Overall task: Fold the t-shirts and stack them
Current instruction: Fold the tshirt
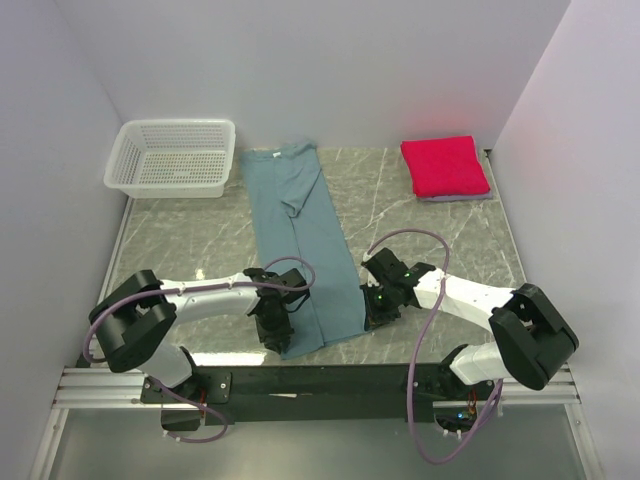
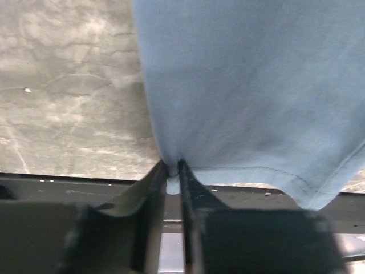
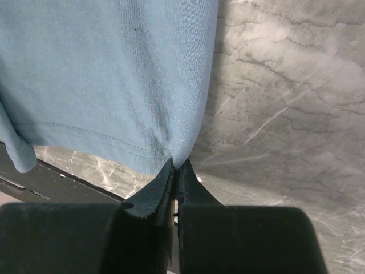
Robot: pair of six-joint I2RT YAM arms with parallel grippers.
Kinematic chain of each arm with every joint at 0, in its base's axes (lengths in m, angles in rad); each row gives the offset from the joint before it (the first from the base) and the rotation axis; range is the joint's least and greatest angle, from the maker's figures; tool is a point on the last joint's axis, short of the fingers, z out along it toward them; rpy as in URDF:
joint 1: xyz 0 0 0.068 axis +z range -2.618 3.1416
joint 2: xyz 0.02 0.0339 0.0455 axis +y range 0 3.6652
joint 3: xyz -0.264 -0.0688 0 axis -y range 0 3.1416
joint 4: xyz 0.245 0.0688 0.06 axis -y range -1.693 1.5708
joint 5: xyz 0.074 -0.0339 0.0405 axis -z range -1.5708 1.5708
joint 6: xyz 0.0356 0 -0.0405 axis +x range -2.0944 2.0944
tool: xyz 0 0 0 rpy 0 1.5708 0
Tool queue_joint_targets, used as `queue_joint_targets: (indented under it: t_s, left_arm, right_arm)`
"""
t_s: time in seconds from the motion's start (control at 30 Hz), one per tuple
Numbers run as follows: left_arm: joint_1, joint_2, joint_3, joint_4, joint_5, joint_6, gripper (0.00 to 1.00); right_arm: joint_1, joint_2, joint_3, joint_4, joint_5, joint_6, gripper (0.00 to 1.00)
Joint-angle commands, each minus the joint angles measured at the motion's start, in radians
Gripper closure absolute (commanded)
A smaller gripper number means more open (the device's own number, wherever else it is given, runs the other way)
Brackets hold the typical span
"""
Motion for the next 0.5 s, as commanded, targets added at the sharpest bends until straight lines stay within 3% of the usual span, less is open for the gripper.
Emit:
queue_joint_targets:
  t_s: [0.0,0.13,0.27,0.47]
  left_arm:
    - [-0.008,0.043,-0.026,-0.011,-0.026,0.002,0.84]
    - [-0.008,0.045,-0.029,-0.022,-0.031,0.009,0.99]
    - [-0.014,0.008,-0.055,-0.043,-0.019,-0.004,0.99]
    - [-0.129,-0.136,-0.058,-0.205,0.009,-0.083,0.99]
  right_arm:
    - [0.008,-0.004,-0.008,-0.010,-0.008,-0.015,1.00]
    - [0.022,-0.012,-0.022,-0.014,-0.020,-0.016,1.00]
    - [0.062,-0.033,-0.027,-0.062,-0.040,0.001,1.00]
    - [0.208,-0.062,0.035,-0.247,-0.095,0.041,1.00]
